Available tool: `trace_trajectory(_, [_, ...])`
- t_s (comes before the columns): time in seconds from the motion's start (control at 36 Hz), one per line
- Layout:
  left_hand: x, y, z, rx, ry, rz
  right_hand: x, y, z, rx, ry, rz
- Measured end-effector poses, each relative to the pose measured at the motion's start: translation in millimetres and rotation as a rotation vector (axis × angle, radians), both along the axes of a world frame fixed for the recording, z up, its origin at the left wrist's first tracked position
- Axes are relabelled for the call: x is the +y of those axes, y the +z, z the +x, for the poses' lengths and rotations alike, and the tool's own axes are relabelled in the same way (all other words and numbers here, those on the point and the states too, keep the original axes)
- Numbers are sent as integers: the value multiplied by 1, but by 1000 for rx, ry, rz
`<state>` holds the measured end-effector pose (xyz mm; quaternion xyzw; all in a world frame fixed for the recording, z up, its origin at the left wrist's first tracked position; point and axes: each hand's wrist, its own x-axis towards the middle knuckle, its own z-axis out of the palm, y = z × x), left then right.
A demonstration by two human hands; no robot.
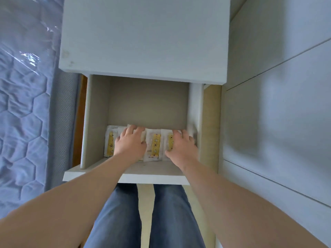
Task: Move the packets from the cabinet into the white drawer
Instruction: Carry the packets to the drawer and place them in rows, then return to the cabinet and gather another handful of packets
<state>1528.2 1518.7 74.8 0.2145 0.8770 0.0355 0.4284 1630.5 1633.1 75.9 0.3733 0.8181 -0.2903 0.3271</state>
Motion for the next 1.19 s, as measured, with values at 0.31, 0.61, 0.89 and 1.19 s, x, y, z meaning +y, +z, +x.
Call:
trace_trajectory(0.31, [-39, 98, -15, -56, 36, 216, -66, 101, 10, 146, -452, 56])
trace_trajectory(0.61, [-78, 167, 28, -122, -246, 332, -158, 171, 62, 334, -983, 76])
trace_trajectory(0.89, [-96, 202, 176, -242, -661, 402, -239, 209, 196, 456, -1500, 193])
trace_trajectory(1.19, [-218, 236, 421, -407, -1034, 442, -419, 236, 401, 597, -2095, 408])
